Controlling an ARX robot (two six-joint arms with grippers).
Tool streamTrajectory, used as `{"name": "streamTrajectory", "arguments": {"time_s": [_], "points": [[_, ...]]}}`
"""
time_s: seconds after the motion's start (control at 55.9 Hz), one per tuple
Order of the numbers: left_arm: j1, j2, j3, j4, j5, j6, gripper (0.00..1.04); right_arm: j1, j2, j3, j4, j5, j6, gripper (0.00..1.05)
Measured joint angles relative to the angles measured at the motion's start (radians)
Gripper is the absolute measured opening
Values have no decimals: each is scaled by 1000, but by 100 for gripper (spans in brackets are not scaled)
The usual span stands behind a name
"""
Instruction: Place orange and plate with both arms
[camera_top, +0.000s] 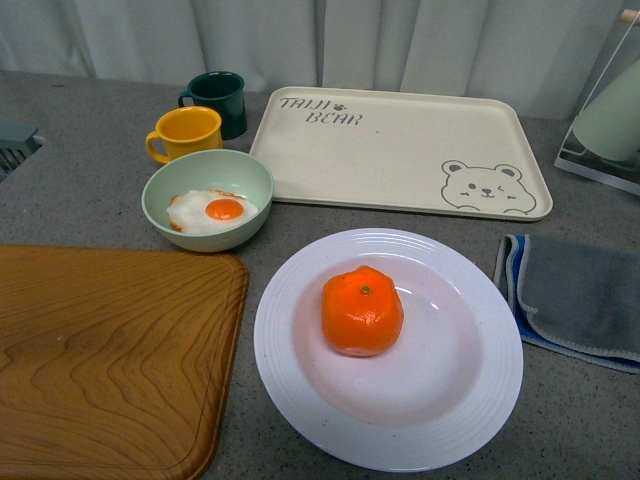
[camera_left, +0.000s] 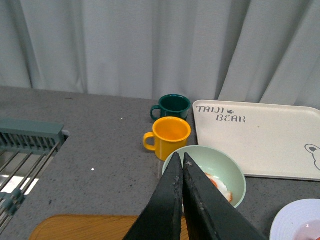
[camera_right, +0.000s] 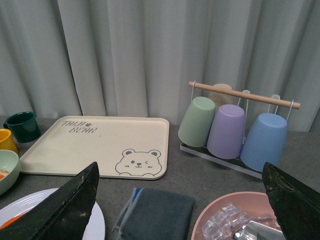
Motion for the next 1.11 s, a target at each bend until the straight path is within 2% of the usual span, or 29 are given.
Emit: {"name": "streamTrajectory", "arguments": {"time_s": [0.161, 0.25, 0.483, 0.536, 0.626, 1.108], "points": [[56, -166, -50, -117, 47, 1, 4, 0, 0, 0, 0, 0, 0, 95], [80, -317, -51, -282, 73, 2, 4, 0, 0, 0, 0, 0, 0, 95], [126, -529, -77, -446, 116, 2, 4, 0, 0, 0, 0, 0, 0, 95], [172, -577, -83, -492, 186, 2, 4, 0, 0, 0, 0, 0, 0, 95], [215, -649, -83, -550, 201, 2, 4, 0, 0, 0, 0, 0, 0, 95], [221, -949, -84, -827, 211, 2, 4, 0, 0, 0, 0, 0, 0, 95]]}}
